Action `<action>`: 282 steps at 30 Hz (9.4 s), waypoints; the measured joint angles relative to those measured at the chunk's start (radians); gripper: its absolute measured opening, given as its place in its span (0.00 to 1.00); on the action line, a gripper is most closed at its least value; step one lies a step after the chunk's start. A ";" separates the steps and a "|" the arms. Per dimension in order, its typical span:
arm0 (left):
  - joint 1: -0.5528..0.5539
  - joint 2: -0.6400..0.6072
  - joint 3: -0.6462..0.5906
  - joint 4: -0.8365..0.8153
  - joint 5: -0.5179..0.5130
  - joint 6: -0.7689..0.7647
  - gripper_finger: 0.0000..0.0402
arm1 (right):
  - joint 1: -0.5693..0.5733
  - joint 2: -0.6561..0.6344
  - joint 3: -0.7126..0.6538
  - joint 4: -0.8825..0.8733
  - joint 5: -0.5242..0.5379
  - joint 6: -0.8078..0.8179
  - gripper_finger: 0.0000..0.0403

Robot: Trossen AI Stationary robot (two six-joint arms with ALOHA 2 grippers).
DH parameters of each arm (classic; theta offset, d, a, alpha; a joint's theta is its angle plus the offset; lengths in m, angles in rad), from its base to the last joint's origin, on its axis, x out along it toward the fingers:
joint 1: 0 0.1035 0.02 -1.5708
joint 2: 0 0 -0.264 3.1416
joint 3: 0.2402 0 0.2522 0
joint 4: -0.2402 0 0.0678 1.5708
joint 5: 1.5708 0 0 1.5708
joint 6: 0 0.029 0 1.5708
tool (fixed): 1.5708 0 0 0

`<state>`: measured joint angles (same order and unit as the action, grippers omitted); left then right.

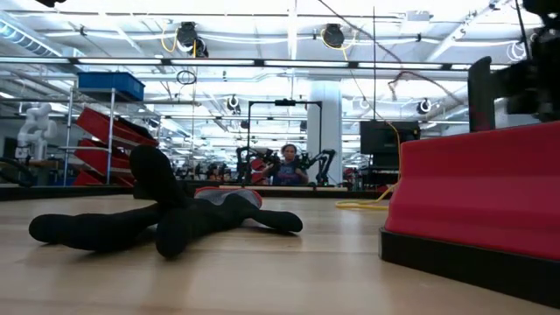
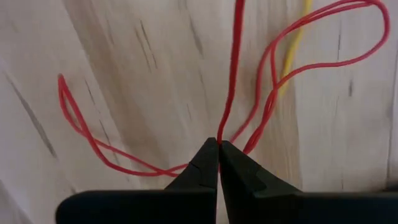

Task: Coil cords
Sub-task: Coil the red wire onto the black spool

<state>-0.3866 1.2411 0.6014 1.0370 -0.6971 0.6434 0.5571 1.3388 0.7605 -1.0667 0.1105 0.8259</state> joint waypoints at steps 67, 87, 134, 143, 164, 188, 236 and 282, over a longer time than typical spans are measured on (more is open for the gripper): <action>0.000 0.000 0.000 0.000 -0.001 -0.006 0.00 | 0.095 0.007 0.070 0.573 0.874 -0.146 0.29; 0.000 0.000 0.000 -0.012 -0.001 -0.009 0.00 | -0.140 0.214 0.070 1.122 0.854 -0.629 0.29; 0.071 0.028 -0.001 -0.060 0.043 -0.106 0.00 | -0.327 0.488 0.324 1.469 0.505 -0.869 0.00; 0.075 0.074 -0.001 -0.066 -0.050 0.019 0.00 | -0.304 0.487 0.417 1.330 0.490 -0.865 0.00; 0.069 0.074 0.000 -0.282 -0.133 0.074 0.00 | -0.188 0.247 0.418 1.092 0.676 -0.860 0.00; 0.048 0.074 0.000 -0.313 -0.123 0.042 0.00 | -0.203 0.217 0.418 0.986 0.769 -0.833 0.00; 0.163 0.301 0.001 0.202 0.010 0.004 0.00 | -0.327 0.423 0.417 1.220 0.668 -0.809 0.00; 0.109 0.302 -0.001 -0.005 -0.221 0.286 0.00 | -0.218 0.365 0.419 0.944 0.765 -0.730 0.07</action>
<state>-0.2779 1.5429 0.6006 1.0317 -0.9180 0.9298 0.3391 1.7039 1.1794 -0.1227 0.8758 0.0959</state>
